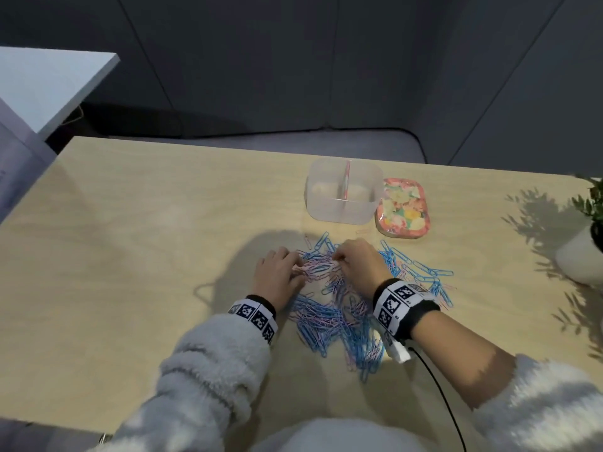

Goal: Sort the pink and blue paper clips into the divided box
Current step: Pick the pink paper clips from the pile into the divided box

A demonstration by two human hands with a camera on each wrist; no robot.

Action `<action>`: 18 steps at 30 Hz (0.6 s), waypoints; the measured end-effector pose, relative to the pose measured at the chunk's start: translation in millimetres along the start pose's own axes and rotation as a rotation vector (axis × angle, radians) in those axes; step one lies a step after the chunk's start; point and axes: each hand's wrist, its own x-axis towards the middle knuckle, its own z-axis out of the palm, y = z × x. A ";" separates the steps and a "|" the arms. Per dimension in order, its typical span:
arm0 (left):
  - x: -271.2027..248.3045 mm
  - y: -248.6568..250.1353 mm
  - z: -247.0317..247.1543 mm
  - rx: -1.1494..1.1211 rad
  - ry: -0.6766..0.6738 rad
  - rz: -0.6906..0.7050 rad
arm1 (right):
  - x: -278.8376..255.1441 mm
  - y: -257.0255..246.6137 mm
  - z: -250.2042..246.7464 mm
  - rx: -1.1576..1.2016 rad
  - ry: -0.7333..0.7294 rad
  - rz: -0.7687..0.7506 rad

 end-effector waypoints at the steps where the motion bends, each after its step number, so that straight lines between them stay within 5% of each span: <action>1: -2.1 -2.8 -0.8 -0.004 0.001 -0.015 | -0.2 -6.3 3.9 0.006 -0.043 -0.029; 9: -16.8 -17.6 -4.1 -0.015 -0.021 -0.067 | -2.0 -30.1 19.7 -0.063 -0.164 -0.095; 18: 1.8 0.9 -3.8 0.111 -0.047 0.059 | -9.7 -22.9 17.8 -0.033 -0.210 -0.092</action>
